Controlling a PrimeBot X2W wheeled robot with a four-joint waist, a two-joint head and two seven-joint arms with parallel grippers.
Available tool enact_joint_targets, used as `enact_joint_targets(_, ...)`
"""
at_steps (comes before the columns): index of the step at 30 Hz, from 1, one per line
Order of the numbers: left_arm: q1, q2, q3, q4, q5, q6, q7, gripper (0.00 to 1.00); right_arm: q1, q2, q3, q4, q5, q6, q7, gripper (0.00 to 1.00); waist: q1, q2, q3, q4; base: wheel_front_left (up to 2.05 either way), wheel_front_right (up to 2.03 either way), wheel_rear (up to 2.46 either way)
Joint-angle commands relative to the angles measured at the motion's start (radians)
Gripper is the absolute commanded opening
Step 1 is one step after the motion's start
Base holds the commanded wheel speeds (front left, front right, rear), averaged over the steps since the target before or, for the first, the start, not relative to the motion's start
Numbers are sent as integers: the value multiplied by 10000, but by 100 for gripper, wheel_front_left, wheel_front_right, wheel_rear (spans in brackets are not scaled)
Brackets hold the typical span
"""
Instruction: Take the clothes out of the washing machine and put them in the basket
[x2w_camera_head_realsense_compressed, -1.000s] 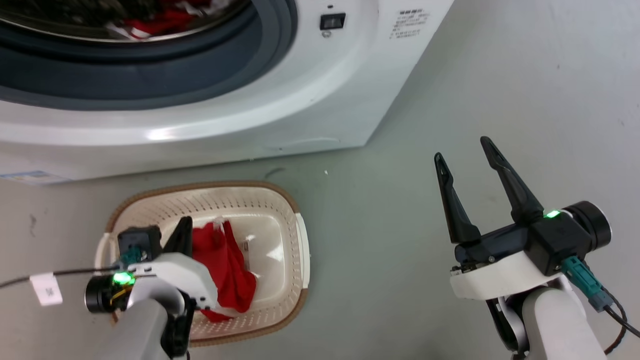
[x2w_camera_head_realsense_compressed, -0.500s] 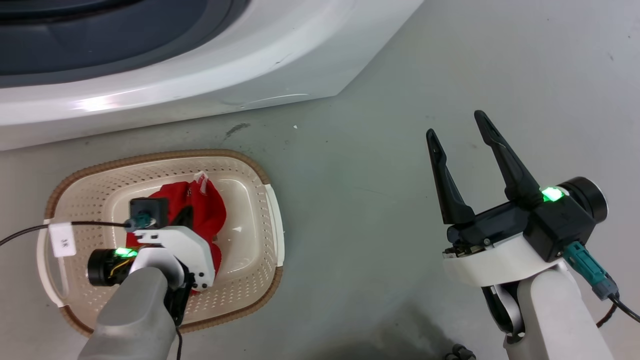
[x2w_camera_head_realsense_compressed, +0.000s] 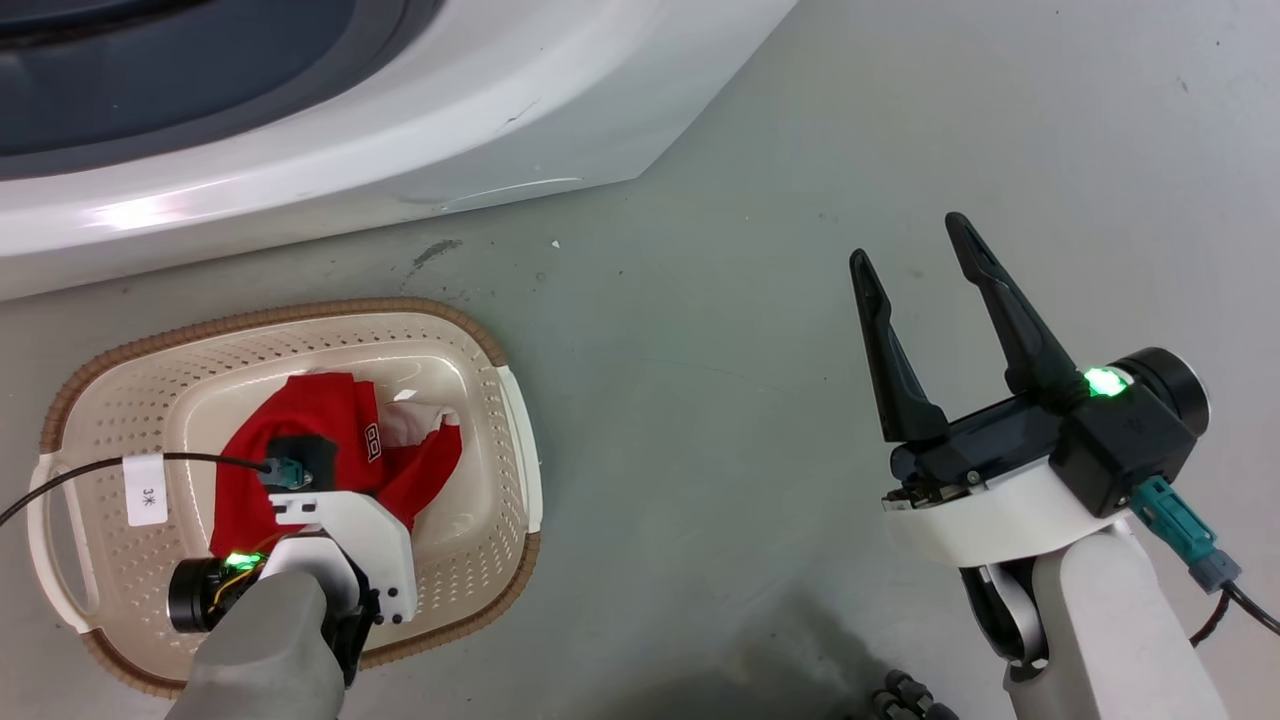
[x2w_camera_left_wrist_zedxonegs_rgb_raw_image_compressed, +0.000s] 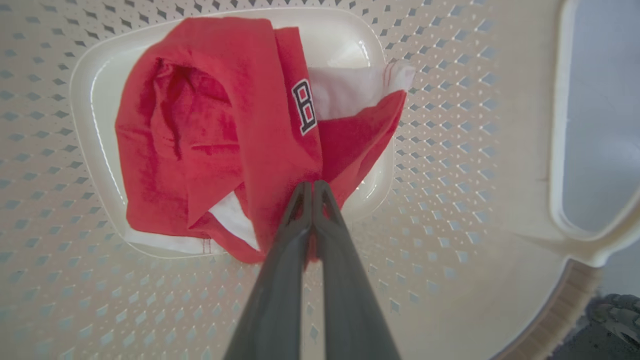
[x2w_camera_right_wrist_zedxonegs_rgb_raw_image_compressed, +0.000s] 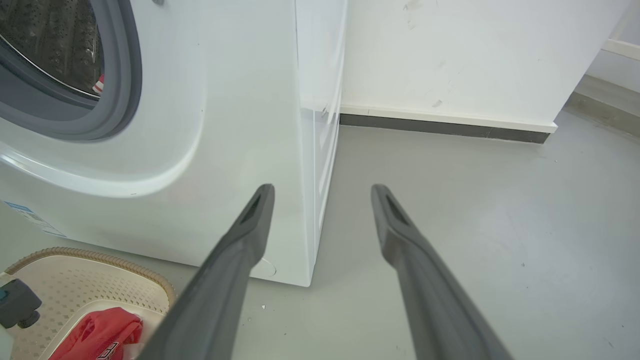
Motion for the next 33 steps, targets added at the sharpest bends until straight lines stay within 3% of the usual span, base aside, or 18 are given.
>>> enact_joint_targets(1, 80, 69, 61, 77, -113, 84, 113, 0, -126, 17, -11, -43, 36, -7, -27, 100, -1, 0, 29, -4, 0, 0, 0)
enact_joint_targets(5, 144, 2, 144, 131, -281, 116, 352, 4, -127, 17, -36, -101, 21, -7, -28, 100, -1, 0, 31, 27, 0, 0, 0)
enact_joint_targets(6, 133, -13, 168, 138, -315, 141, 295, 72, -120, 15, -48, -97, 13, -7, -29, 100, -1, 0, 10, 42, 0, 0, 0)
enact_joint_targets(7, 137, -35, 145, 143, -302, 130, 247, 100, -108, 15, -61, -82, 9, -7, -29, 100, -1, 0, -40, 62, 0, 0, 0)
enact_joint_targets(18, 437, -241, 59, 176, -373, -172, -666, 100, 208, 15, -87, 193, -11, -7, -27, 100, -1, 0, -1379, 373, 0, 0, 0)
enact_joint_targets(25, 446, -326, 48, -106, -299, -113, -1414, 100, 585, 15, -252, 404, -130, -7, -27, 100, -1, 0, -2372, 728, 0, 0, 0)
enact_joint_targets(33, 1067, -33, 508, -2280, 181, 349, -1524, 100, 962, 15, -398, 455, -278, -7, 8, 100, -1, 0, -3069, 1033, 0, 0, 0)
